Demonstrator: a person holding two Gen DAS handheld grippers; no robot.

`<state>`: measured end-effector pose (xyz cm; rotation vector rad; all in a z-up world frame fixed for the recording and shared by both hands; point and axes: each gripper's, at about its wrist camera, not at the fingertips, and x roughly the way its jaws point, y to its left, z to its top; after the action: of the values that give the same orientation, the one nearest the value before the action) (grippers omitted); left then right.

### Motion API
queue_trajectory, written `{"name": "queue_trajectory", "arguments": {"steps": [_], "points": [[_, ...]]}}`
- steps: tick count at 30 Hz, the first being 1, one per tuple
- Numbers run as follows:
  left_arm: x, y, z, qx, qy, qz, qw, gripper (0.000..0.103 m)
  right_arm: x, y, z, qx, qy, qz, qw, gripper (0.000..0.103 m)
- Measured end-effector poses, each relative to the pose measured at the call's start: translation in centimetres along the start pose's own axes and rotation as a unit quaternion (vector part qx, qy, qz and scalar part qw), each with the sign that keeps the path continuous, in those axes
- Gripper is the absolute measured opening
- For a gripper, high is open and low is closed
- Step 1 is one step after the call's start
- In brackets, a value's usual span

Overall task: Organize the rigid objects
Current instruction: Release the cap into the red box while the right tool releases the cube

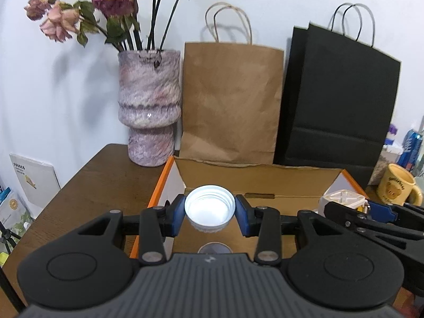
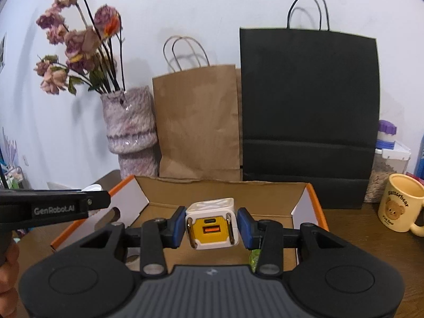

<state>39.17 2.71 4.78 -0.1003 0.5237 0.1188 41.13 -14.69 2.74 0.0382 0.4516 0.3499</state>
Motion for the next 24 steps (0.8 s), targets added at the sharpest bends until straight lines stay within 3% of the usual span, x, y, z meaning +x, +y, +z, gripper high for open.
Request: {"name": "queue_trajectory", "arguments": {"steps": [14,17,18,19,20,22,24], "points": [[3.1,-0.3,-1.4,0.028,0.036,0.018,0.9988,0.042,3.1,0.2,-1.9,-0.022,0.046,-0.005,0.999,0.041],[2.8,-0.2,-1.3,0.028,0.032,0.023,0.9988,0.065,3.5,0.1,-2.1,-0.024,0.066,-0.009,0.998,0.043],[2.8,-0.2,-1.3,0.029,0.03,0.025,0.9988,0.077,3.6,0.1,-2.2,-0.027,0.067,-0.013,0.997,0.046],[2.7,-0.1,-1.3,0.029,0.027,0.026,0.9989,0.086,3.6,0.2,-2.3,-0.029,0.067,-0.018,0.997,0.06],[2.7,-0.1,-1.2,0.029,0.024,0.026,0.999,0.088,3.5,0.2,-2.3,-0.031,0.066,-0.023,0.997,0.076],[2.7,0.0,-1.1,0.027,0.024,0.028,0.999,0.099,3.3,0.4,-2.3,-0.035,0.059,-0.034,0.997,0.089],[2.6,0.1,-1.1,0.023,0.02,0.025,0.9992,0.103,3.1,0.3,-2.1,-0.035,0.054,-0.041,0.997,0.093]]}}
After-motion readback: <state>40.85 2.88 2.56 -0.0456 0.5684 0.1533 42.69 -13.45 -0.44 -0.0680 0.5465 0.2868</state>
